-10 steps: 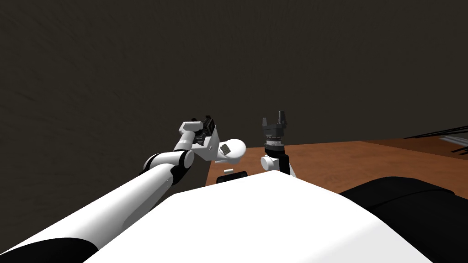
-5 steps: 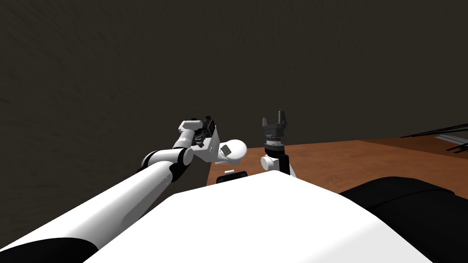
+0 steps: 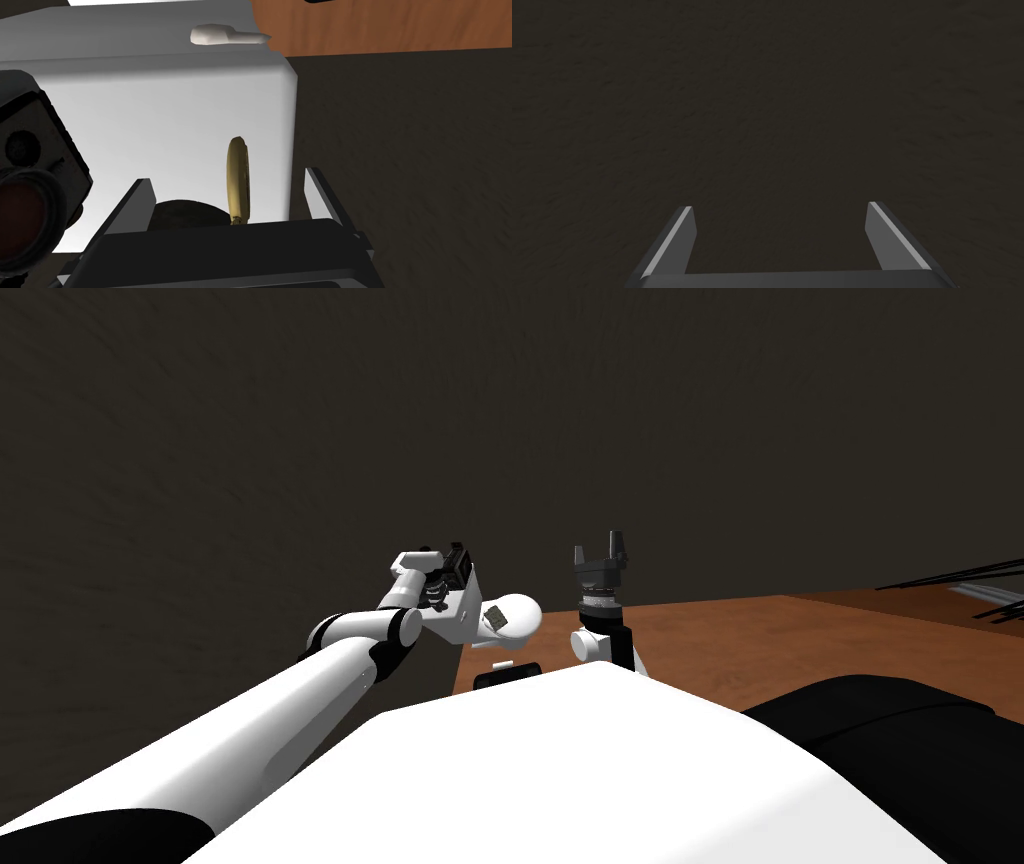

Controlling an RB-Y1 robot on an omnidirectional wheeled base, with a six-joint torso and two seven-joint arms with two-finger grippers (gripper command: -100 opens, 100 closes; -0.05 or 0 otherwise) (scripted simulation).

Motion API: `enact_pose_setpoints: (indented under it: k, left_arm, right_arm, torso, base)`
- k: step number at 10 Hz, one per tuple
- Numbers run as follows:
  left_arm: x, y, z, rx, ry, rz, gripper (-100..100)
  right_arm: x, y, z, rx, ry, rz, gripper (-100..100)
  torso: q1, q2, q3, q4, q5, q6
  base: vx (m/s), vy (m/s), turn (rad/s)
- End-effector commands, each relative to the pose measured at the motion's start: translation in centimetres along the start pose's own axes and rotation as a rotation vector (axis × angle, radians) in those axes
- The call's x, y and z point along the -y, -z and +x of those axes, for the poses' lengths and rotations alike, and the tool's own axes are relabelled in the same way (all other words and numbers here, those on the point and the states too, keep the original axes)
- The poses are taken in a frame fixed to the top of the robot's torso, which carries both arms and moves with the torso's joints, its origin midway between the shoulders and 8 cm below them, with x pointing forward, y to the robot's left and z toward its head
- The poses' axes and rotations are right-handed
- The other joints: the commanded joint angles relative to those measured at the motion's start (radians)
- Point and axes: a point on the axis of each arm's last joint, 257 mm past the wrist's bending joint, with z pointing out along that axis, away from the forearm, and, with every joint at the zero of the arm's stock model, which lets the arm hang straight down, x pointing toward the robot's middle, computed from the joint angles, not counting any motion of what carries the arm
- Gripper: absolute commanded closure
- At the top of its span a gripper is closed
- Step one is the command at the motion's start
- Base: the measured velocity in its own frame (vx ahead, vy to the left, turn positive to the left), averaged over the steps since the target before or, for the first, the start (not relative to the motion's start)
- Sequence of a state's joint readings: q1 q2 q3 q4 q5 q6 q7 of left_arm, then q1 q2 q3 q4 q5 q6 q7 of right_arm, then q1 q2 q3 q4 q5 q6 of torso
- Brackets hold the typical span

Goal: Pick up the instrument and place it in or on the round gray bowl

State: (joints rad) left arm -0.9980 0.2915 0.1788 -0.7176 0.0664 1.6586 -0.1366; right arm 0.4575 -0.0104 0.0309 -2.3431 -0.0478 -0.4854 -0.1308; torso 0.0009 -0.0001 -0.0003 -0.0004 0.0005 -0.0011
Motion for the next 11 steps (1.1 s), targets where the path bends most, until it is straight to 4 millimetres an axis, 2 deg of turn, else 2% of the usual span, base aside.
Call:
enact_pose_setpoints:
  k: [1,7,9,10,11]
  left_arm:
    - [0.3,-0.5,0.5,0.0,0.003,0.003,-100]
    - [0.8,-2.0,1.8,0.003,0.016,0.003,-100]
    - [0.8,-1.9,1.8,0.002,0.015,0.002,-100]
    - [0.8,-1.9,1.8,0.002,0.015,0.004,100]
    - [0.8,-1.9,1.8,0.002,0.015,0.004,100]
  right_arm:
    - [0.0,0.0,0.0,0.0,0.0,0.0,0]
    - [0.0,0.0,0.0,0.0,0.0,0.0,0]
    - [0.0,0.0,0.0,0.0,0.0,0.0,0]
    - [0.0,0.0,0.0,0.0,0.0,0.0,0]
    - [0.0,0.0,0.0,0.0,0.0,0.0,0]
  torso:
    - [0.0,0.0,0.0,0.0,0.0,0.0]
    - [0.001,0.001,0.001,0.0,0.0,0.0]
    - [0.001,0.001,0.001,0.0,0.0,0.0]
    - [0.0,0.001,0.0,0.0,0.0,0.0]
    - [-0.001,0.0,0.0,0.0,0.0,-0.001]
  base:
    - [-0.021,0.038,-0.027]
    - [-0.013,0.036,-0.02]
    - [-0.007,0.017,-0.003]
    - [0.0,0.0,0.0]
    - [0.0,0.0,0.0]
